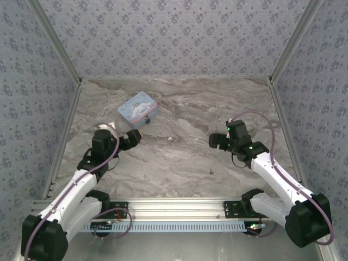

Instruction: Unlock a padlock with a key

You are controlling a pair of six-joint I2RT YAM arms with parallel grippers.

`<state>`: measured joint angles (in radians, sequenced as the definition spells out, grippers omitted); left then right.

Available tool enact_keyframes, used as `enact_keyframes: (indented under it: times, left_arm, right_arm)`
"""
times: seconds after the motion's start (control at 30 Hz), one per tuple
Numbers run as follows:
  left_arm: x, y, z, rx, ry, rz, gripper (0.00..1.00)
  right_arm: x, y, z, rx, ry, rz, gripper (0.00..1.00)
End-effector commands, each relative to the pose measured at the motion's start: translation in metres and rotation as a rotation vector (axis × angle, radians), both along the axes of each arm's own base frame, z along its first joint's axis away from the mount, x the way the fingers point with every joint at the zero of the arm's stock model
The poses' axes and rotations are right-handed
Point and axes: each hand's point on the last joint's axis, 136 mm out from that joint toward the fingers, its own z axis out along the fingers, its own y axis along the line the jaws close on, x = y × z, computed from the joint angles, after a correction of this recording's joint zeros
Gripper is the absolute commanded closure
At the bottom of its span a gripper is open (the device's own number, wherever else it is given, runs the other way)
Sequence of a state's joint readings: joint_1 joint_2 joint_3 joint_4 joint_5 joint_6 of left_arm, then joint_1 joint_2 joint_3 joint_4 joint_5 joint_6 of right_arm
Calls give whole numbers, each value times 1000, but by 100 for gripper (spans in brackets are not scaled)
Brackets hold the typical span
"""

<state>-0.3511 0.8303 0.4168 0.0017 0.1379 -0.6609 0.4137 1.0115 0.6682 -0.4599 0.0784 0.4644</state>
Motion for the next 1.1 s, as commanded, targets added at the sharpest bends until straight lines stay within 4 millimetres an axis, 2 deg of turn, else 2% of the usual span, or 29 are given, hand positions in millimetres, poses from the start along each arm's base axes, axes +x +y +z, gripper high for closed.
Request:
enact_keyframes:
  times: [0.0,0.13,0.23,0.43,0.6,0.73,1.07]
  left_arm:
    - [2,-24,7,-56,-26,-19,0]
    - [-2,-60,6,-73,-26,-106,0]
    - [-5,-82,1,-57,-13,-162,0]
    - [-5,-106,-13,-41,9,-204,1]
    - [-8,-115,-21,-23,23,-228,1]
    - [-10,-113,-27,-4,36,-227,1]
    - [-11,-106,-25,24,28,-212,1]
  right_arm:
    - [-32,-14,-10,-60,121,-106,6]
    - [-53,-17,-15,-79,188,-178,7]
    - [-66,-12,-20,-22,253,-248,8]
    - [-90,2,-35,135,392,-417,10]
    - [-104,4,-38,186,495,-548,13]
    - [-117,3,-43,190,596,-658,15]
    - [-119,14,-71,128,776,-749,34]
